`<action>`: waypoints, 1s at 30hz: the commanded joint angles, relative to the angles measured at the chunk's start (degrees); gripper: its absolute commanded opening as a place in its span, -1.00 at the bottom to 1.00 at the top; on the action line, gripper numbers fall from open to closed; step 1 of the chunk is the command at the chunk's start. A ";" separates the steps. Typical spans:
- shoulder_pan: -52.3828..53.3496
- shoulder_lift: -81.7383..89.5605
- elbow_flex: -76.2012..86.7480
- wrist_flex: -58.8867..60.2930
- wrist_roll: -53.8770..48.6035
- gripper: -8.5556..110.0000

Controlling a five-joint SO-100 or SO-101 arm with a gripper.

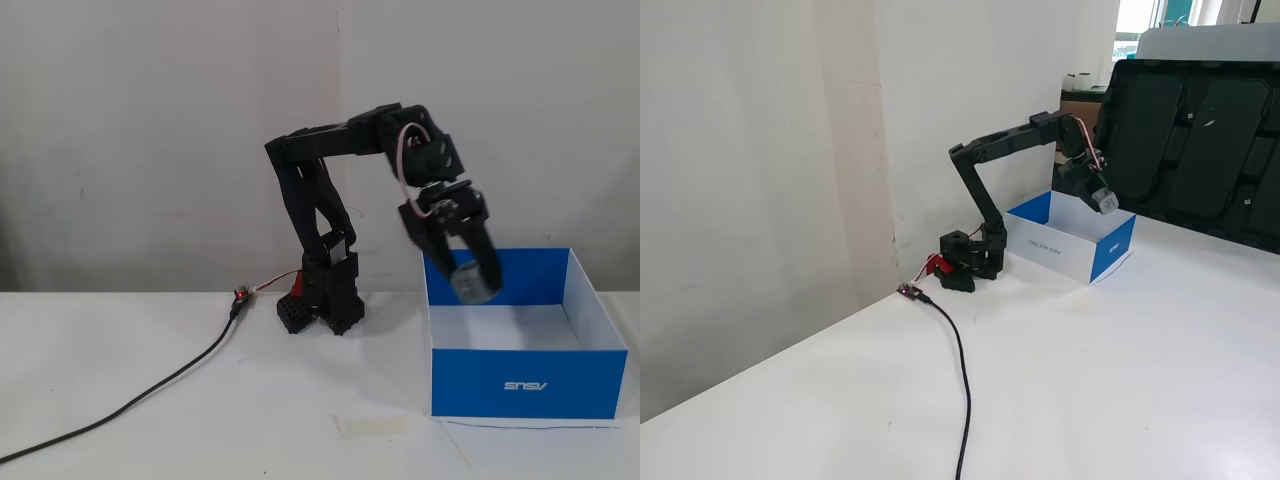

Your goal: Pick the gray block and keep it in the box.

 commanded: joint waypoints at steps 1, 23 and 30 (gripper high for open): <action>-8.44 4.66 -2.64 -0.26 0.00 -0.76; -18.90 0.62 3.25 -3.16 -4.31 -0.47; -16.61 6.68 8.09 -2.46 -9.76 -0.73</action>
